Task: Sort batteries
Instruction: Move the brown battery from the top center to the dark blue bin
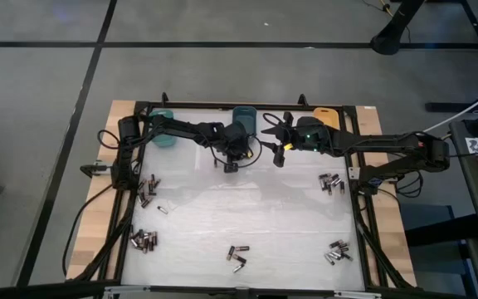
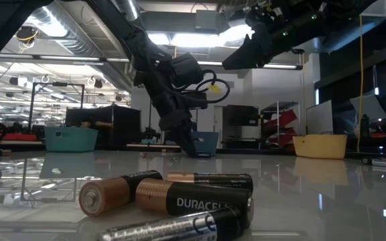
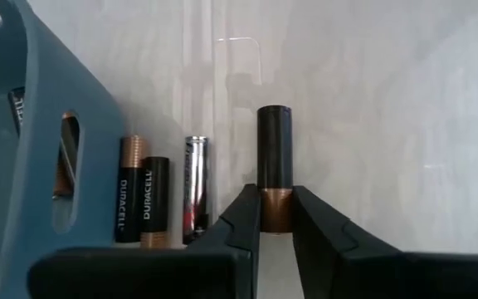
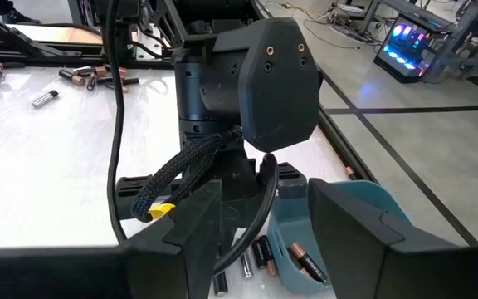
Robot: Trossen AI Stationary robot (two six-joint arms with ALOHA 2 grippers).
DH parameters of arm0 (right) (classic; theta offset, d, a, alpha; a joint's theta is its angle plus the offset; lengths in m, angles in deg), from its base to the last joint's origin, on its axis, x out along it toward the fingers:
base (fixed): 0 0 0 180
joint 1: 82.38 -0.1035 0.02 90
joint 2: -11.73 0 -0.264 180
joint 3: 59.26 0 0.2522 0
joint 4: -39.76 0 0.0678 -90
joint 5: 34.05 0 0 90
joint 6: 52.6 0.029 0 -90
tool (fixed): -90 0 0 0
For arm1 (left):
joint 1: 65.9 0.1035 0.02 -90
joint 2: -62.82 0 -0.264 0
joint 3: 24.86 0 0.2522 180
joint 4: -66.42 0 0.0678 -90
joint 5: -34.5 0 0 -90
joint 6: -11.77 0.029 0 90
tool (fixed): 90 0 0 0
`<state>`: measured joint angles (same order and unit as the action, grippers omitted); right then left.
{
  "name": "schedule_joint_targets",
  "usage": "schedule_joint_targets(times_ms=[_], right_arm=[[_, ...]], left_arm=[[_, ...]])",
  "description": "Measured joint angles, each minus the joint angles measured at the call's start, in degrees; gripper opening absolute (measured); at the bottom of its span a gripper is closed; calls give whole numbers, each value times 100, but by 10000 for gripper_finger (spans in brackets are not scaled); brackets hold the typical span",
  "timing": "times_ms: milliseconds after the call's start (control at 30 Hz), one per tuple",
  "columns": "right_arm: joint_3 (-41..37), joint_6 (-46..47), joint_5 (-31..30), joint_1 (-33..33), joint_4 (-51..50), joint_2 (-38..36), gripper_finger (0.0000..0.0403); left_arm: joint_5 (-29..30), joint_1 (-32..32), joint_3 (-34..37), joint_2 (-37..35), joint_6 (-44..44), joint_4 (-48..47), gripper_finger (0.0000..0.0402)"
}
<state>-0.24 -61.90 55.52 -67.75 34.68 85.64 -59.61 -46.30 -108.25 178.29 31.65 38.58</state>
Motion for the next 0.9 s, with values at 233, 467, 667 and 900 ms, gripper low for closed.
schedule_joint_targets(times_ms=[233, 467, 667, 900], right_arm=[[1, 0, 0, 0, -111, 0, 182], [1, -2, -208, 0, -196, -24, 182], [0, -3, -593, 0, -480, -150, 182], [0, -2, -662, 0, -576, -281, 182]], left_arm=[[-62, -39, 47, -376, -21, -166, 40], [-143, 98, 27, -994, -22, -224, 39], [420, 475, 21, -1187, 14, 18, 42], [256, 1215, 16, -1102, -279, 478, 39]])
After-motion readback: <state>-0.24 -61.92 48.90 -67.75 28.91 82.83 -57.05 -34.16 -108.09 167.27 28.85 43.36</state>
